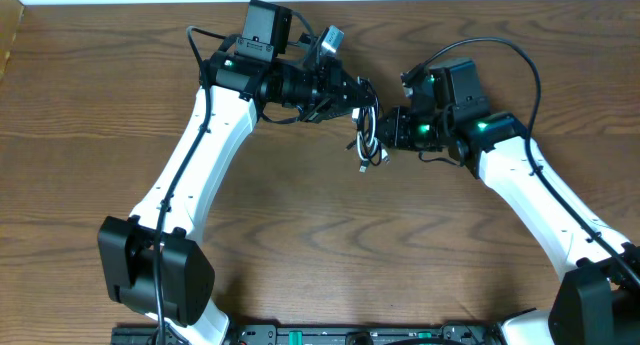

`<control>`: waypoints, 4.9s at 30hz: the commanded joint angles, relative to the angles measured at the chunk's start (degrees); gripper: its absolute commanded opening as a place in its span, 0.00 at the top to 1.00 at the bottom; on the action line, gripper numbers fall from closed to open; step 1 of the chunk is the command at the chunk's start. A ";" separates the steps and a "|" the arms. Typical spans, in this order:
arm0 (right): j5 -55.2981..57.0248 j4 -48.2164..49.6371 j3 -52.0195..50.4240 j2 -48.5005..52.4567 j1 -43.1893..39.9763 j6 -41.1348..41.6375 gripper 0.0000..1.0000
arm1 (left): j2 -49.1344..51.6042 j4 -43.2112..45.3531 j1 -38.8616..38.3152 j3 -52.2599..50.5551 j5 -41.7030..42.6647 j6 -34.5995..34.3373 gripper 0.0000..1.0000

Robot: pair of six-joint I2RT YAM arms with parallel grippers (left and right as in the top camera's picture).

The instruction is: Untangle cables

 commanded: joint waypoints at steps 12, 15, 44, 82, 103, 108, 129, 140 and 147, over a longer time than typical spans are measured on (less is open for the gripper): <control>-6.01 3.50 0.42 -1.46 -1.42 -0.42 0.99 | 0.24 0.20 0.28 0.28 0.02 1.25 0.93; -6.16 3.45 0.42 -3.28 -1.66 -0.44 0.99 | 0.24 0.24 0.28 0.28 -0.09 1.25 0.93; -8.70 25.00 0.42 7.54 3.56 12.37 0.38 | 0.24 5.46 0.81 0.28 13.18 -2.05 0.93; 5.55 -25.33 0.39 -10.19 -18.47 -13.09 0.21 | 2.27 0.66 -7.76 -8.04 7.65 36.79 0.93; 9.44 -25.29 0.39 -10.16 -18.47 -13.07 0.22 | 18.32 0.39 -3.45 -8.04 -0.85 35.50 0.90; 9.77 -25.27 0.39 -10.16 -18.47 -13.09 0.21 | 18.32 -2.69 3.91 -7.82 -22.69 32.52 0.50; 9.86 -22.58 0.37 -10.08 -18.43 -13.09 0.21 | 18.25 -0.15 -5.33 -6.01 -48.76 25.38 0.42; 9.84 -22.73 0.33 -10.08 -18.34 -13.11 0.21 | 18.34 2.84 -8.96 -6.10 -54.12 25.40 0.76; 10.03 -22.91 0.28 -10.08 -17.29 -13.14 0.21 | 18.36 1.97 -10.69 -6.60 -54.14 25.40 0.78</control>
